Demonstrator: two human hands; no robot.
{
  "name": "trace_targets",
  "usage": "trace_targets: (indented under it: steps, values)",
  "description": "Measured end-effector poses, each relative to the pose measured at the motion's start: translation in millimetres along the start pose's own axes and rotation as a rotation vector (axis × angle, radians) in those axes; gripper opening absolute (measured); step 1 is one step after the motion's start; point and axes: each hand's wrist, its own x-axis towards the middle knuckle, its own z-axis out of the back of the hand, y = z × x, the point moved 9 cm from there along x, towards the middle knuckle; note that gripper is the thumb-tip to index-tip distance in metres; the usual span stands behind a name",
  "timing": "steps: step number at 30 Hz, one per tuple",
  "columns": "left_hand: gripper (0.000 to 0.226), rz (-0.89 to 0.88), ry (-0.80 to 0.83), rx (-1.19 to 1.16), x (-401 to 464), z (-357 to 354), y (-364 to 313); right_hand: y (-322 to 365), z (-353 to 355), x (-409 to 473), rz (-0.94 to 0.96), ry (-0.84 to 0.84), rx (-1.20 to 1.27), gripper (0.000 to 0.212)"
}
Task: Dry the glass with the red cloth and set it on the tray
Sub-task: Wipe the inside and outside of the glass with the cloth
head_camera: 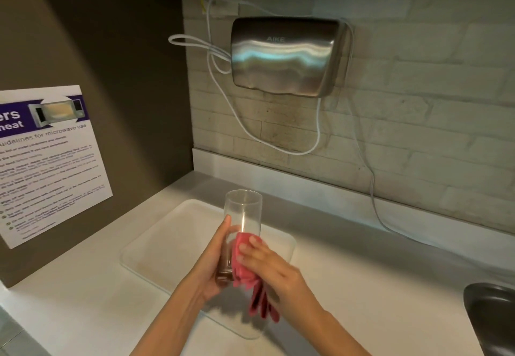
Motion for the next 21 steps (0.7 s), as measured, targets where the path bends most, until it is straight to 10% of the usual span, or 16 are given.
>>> trace_targets:
  steps: [6, 13, 21]
  values:
    - [0.06, -0.032, 0.082, -0.005, -5, -19, -4, -29, 37, 59, -0.187, -0.173, -0.067, 0.041]
    - [0.082, -0.026, 0.054, 0.024, -1, -5, -10, 3, -10, 6, 0.097, 0.098, -0.082, 0.065]
    - [0.065, -0.072, -0.005, -0.013, 0, -12, -1, -25, 34, 68, -0.164, -0.076, -0.089, 0.047]
